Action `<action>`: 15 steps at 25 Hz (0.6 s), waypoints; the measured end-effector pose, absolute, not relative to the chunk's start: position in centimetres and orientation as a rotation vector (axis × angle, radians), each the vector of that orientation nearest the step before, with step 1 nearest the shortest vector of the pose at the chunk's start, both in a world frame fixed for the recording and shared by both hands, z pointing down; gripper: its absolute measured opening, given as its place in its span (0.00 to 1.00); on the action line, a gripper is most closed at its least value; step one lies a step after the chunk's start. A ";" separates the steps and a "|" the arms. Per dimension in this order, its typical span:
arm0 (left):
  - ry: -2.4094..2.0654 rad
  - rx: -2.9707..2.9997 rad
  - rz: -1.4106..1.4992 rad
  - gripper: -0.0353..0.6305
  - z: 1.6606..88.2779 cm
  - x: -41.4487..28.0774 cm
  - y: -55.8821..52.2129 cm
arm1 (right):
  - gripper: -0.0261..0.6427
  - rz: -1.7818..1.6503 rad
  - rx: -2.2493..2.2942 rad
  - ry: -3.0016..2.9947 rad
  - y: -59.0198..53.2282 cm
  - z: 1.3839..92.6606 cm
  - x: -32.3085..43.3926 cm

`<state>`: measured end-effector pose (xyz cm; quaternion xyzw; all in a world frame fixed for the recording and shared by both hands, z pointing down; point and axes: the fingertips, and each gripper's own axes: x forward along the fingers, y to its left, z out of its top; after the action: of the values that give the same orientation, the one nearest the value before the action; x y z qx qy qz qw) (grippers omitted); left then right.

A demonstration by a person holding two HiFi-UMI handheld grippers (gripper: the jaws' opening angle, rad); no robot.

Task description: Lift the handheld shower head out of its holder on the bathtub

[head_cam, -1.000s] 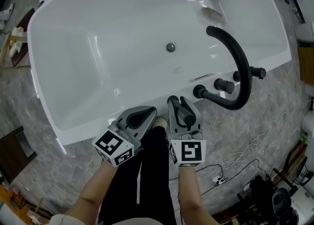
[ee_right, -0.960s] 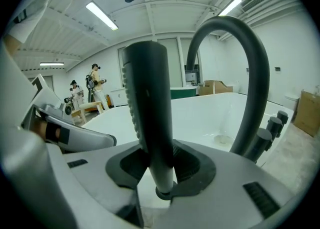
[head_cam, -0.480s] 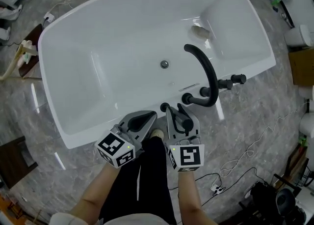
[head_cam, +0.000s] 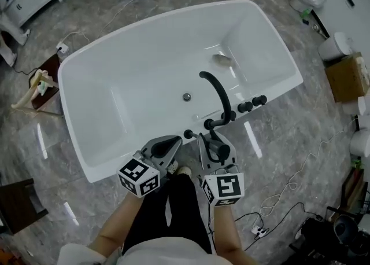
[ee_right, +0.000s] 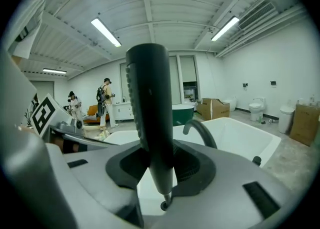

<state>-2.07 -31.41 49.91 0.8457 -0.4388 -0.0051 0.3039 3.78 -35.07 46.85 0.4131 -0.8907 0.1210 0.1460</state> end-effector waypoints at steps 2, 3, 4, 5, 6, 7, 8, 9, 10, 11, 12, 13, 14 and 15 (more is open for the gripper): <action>-1.154 2.268 -0.016 0.07 48.3 -1.6 -31.3 | 0.23 0.335 1.223 -2.583 -34.9 44.4 4.6; -1.148 2.286 -0.020 0.07 47.4 -1.2 -31.4 | 0.23 0.327 1.243 -2.596 -34.9 43.1 5.1; -1.142 2.304 -0.027 0.07 46.4 -0.9 -31.5 | 0.23 0.320 1.265 -2.608 -34.9 41.7 5.6; -1.135 2.319 -0.040 0.07 45.5 -0.6 -31.5 | 0.23 0.311 1.288 -2.619 -34.8 40.4 6.2; -1.128 2.328 -0.058 0.07 44.6 -0.3 -31.6 | 0.23 0.299 1.313 -2.624 -34.7 39.2 6.7; -1.121 2.334 -0.080 0.07 43.7 -0.1 -31.6 | 0.23 0.281 1.338 -2.626 -34.6 38.0 7.2; -1.114 2.339 -0.103 0.07 42.9 0.1 -31.7 | 0.23 0.261 1.363 -2.626 -34.5 36.8 7.7; -1.107 2.346 -0.123 0.07 42.2 0.3 -31.8 | 0.23 0.239 1.388 -2.628 -34.4 35.7 8.3; -1.100 2.357 -0.138 0.07 41.4 0.5 -31.9 | 0.23 0.220 1.412 -2.632 -34.3 34.6 8.8; -1.091 2.372 -0.149 0.07 40.6 0.9 -32.0 | 0.23 0.203 1.435 -2.636 -34.2 33.6 9.5; -1.077 2.389 -0.157 0.07 39.9 1.3 -32.1 | 0.23 0.187 1.459 -2.638 -34.0 32.6 10.2; -1.058 2.407 -0.161 0.07 39.3 1.9 -32.2 | 0.23 0.171 1.485 -2.637 -33.9 31.7 11.0; -1.036 2.426 -0.162 0.07 38.8 2.6 -32.3 | 0.23 0.155 1.513 -2.633 -33.7 30.9 11.9; -1.011 2.445 -0.160 0.07 38.4 3.3 -32.3 | 0.23 0.141 1.543 -2.625 -33.5 30.3 12.8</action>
<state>3.35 -32.35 38.40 0.8947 -0.3701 -0.0585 0.2431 12.75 -33.52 30.31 0.5055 -0.8603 0.0462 0.0466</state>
